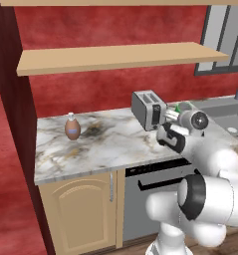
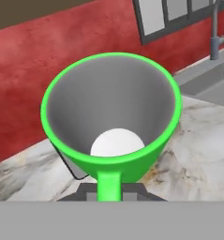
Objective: Move the mug from next to the sink to the open cabinet. Then, move the bowl with the lime to the fridge to clear the area for faucet cleaning.
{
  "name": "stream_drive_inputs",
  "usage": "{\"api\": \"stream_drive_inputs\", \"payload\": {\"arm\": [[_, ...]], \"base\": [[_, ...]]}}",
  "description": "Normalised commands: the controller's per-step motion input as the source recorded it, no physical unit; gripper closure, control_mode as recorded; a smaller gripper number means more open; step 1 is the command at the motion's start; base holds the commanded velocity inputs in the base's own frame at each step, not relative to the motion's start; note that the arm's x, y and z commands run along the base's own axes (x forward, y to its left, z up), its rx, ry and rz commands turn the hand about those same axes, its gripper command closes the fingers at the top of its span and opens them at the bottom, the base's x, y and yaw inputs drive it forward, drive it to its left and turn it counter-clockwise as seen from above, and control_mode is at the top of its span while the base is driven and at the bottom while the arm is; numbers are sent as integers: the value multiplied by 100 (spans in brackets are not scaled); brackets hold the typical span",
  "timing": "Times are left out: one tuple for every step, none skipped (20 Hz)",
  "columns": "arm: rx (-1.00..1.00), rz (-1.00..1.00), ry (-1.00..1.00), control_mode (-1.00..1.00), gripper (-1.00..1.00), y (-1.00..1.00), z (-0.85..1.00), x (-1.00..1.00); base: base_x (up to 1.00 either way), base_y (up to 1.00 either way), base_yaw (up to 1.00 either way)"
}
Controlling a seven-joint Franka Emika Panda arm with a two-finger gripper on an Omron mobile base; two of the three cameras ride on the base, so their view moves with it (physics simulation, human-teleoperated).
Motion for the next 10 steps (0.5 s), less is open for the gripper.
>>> {"api": "stream_drive_inputs", "payload": {"arm": [[0, 0, 0, -100, 100, 16, 100, -100], [0, 0, 0, -100, 100, 22, 100, -93], [0, -1, 5, -100, 100, 26, 100, -78], [0, -2, 11, -100, 100, 27, 100, -71], [0, -2, 15, -100, 100, 25, 100, -67], [0, -1, 21, -100, 100, 31, 100, -54], [0, -1, 28, -100, 100, 28, 100, -54], [0, -1, 31, -100, 100, 26, 100, -58], [0, -1, 40, -100, 100, 20, 100, -60], [0, 0, 47, -100, 100, 13, 100, -68]], "base": [[0, 0, 0], [0, 0, 0], [0, 0, 0], [0, 0, 0], [0, 0, 0], [0, 0, 0], [0, 0, 0], [0, 0, 0], [0, 0, 0], [0, 0, 0]]}}
